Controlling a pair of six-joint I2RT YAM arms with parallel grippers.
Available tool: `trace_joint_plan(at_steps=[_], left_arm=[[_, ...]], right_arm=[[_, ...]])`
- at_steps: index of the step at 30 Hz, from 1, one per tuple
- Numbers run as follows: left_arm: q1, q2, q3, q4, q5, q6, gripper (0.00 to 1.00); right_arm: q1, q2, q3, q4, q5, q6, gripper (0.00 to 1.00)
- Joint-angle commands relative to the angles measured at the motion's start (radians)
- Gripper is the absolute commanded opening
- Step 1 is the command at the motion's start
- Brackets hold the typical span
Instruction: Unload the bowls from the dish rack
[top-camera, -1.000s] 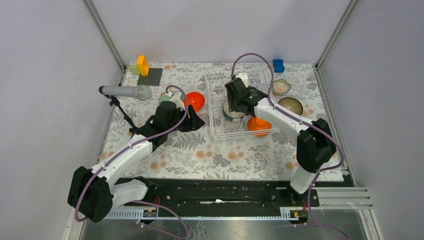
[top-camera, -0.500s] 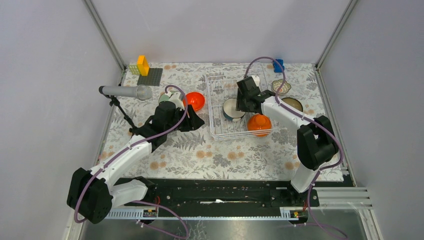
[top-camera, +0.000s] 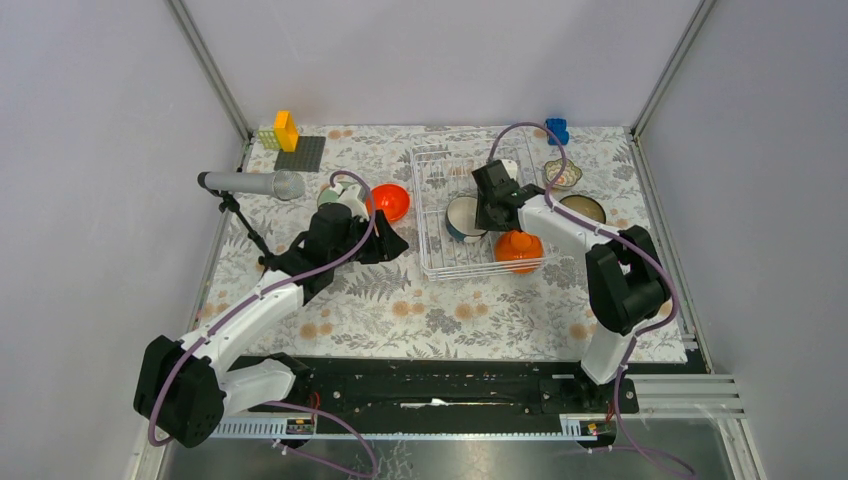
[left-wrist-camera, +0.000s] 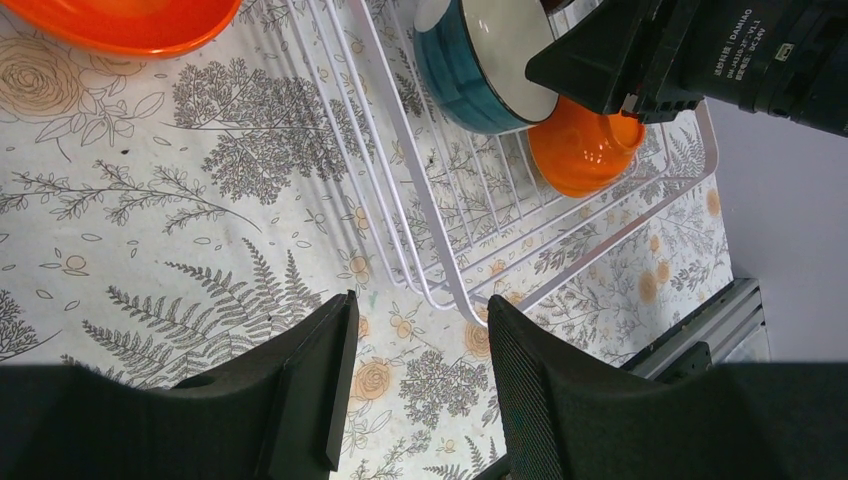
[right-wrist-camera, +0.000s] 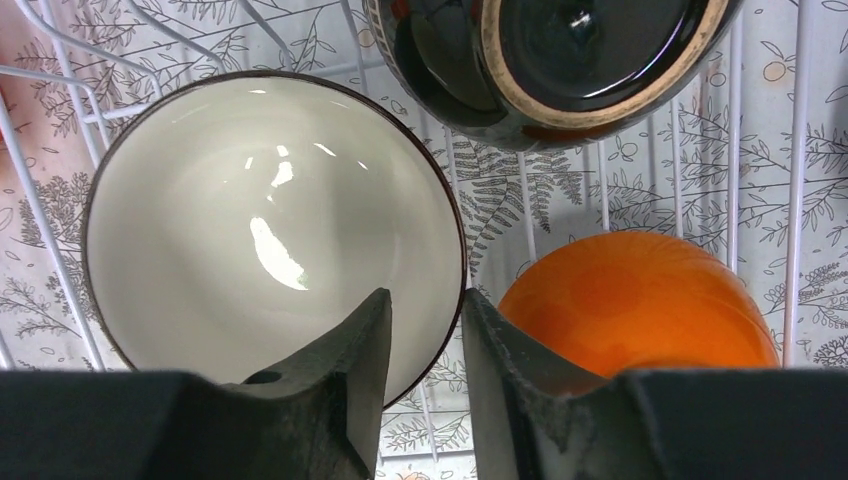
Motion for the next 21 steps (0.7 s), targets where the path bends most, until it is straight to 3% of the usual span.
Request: trace_joint_plan(at_steps=[1, 4, 9, 21], left_arm=[[-0.003, -0.031, -0.011, 0.017, -0.009, 0.006, 0.56], [-0.002, -0.036, -0.017, 0.017, -0.008, 0.007, 0.56], [-0.002, -0.065, -0.009, -0.012, -0.014, 0.015, 0.56], [-0.002, -0.071, 0.075, -0.027, 0.009, 0.007, 0.58]], right_arm=[[0.002, 0.008, -0.004, 0.029, 0.008, 0.008, 0.32], [0.004, -0.009, -0.004, 0.03, 0.007, -0.006, 0.17], [0.004, -0.086, -0.008, 0.028, 0.023, -0.026, 0.01], [0.054, -0.293, 0.024, 0.016, 0.037, -0.164, 0.0]])
